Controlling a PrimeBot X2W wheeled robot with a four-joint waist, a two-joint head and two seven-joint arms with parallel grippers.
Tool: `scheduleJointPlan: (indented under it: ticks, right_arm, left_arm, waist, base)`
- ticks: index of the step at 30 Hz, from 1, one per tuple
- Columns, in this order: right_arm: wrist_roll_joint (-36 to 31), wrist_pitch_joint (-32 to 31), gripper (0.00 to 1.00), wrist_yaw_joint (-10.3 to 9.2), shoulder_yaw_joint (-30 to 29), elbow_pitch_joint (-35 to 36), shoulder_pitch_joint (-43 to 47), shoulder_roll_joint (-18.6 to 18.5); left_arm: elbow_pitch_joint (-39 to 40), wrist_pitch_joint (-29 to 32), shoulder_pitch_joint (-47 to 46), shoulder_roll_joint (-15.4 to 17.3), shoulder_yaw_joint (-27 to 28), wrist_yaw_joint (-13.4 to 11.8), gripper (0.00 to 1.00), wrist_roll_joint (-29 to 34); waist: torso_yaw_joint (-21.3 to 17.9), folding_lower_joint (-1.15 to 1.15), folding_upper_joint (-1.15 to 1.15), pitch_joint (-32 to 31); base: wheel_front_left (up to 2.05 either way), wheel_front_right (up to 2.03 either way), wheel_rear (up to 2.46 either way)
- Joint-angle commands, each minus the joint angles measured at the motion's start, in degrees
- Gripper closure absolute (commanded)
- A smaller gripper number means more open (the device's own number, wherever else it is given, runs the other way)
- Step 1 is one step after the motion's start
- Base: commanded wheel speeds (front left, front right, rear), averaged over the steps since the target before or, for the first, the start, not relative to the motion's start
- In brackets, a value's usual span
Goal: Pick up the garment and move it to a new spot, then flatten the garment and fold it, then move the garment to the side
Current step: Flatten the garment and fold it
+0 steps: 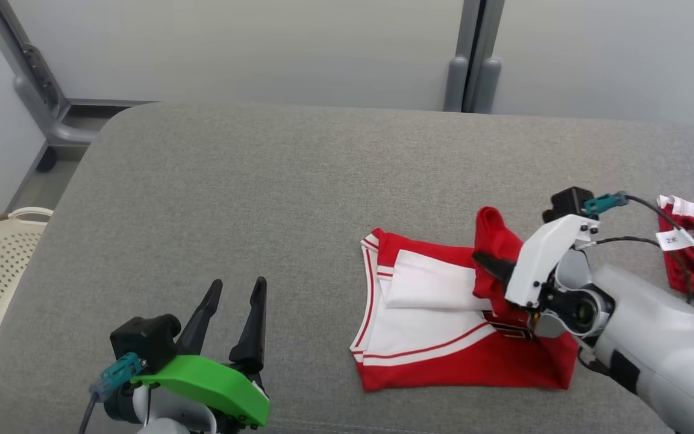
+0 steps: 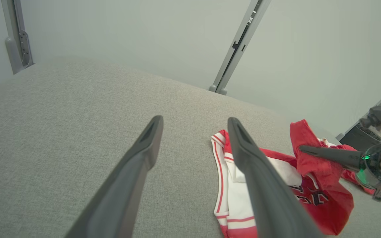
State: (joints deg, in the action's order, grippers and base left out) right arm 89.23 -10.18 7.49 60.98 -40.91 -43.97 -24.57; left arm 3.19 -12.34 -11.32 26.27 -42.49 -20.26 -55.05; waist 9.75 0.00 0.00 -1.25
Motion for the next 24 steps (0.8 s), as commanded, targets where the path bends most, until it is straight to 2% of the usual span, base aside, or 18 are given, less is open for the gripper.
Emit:
scheduleJointPlan:
  ticks: [1,5,6,15,20,23,24]
  right_arm:
    - [0.32,-0.51,1.00,0.00,0.38,-2.23,-0.87,1.85]
    - [-0.34,-1.44,1.00,0.00,1.26,-8.51,-2.53,7.43]
    - [-0.34,-1.44,1.00,0.00,1.26,-8.51,-2.53,7.43]
    - [-2.68,-3.50,1.00,0.00,3.52,-21.65,-5.91,15.97]
    - [-4.49,-4.70,1.00,0.00,5.22,-27.12,-7.63,18.91]
    - [-5.27,-4.82,0.73,0.00,5.87,-29.05,-8.36,20.05]
    - [-5.55,-4.86,0.56,0.00,6.11,-29.71,-8.60,20.32]
  left_arm:
    - [-0.38,0.00,-0.86,-0.31,-0.08,0.33,0.00,0.40]
    - [-0.94,-0.17,-1.51,-1.12,-0.36,0.80,0.00,0.42]
    - [-0.94,-0.17,-1.51,-1.12,-0.36,0.80,0.00,0.42]
    - [-2.58,-0.49,-2.51,-2.76,-0.98,1.92,0.00,0.53]
    - [-3.30,-0.72,-2.81,-3.31,-1.10,2.27,0.00,0.51]
    - [-3.70,-0.78,-2.91,-3.52,-1.16,2.53,0.00,0.48]
    - [-3.81,-0.78,-2.95,-3.57,-1.18,2.61,0.00,0.44]
  waist:
    - [1.81,0.00,0.00,-0.09]
    - [3.66,0.00,0.00,-0.04]
    - [3.66,0.00,0.00,-0.04]
    - [6.62,0.00,0.00,0.10]
    - [7.30,0.00,0.00,0.03]
    - [7.49,0.00,0.00,-0.08]
    - [7.51,0.00,0.00,-0.12]
  base:
    - [0.00,0.00,0.00]
    - [0.00,0.00,0.00]
    - [0.00,0.00,0.00]
    - [0.00,0.00,0.00]
    - [0.00,0.00,0.00]
    - [0.00,0.00,0.00]
    - [0.00,0.00,0.00]
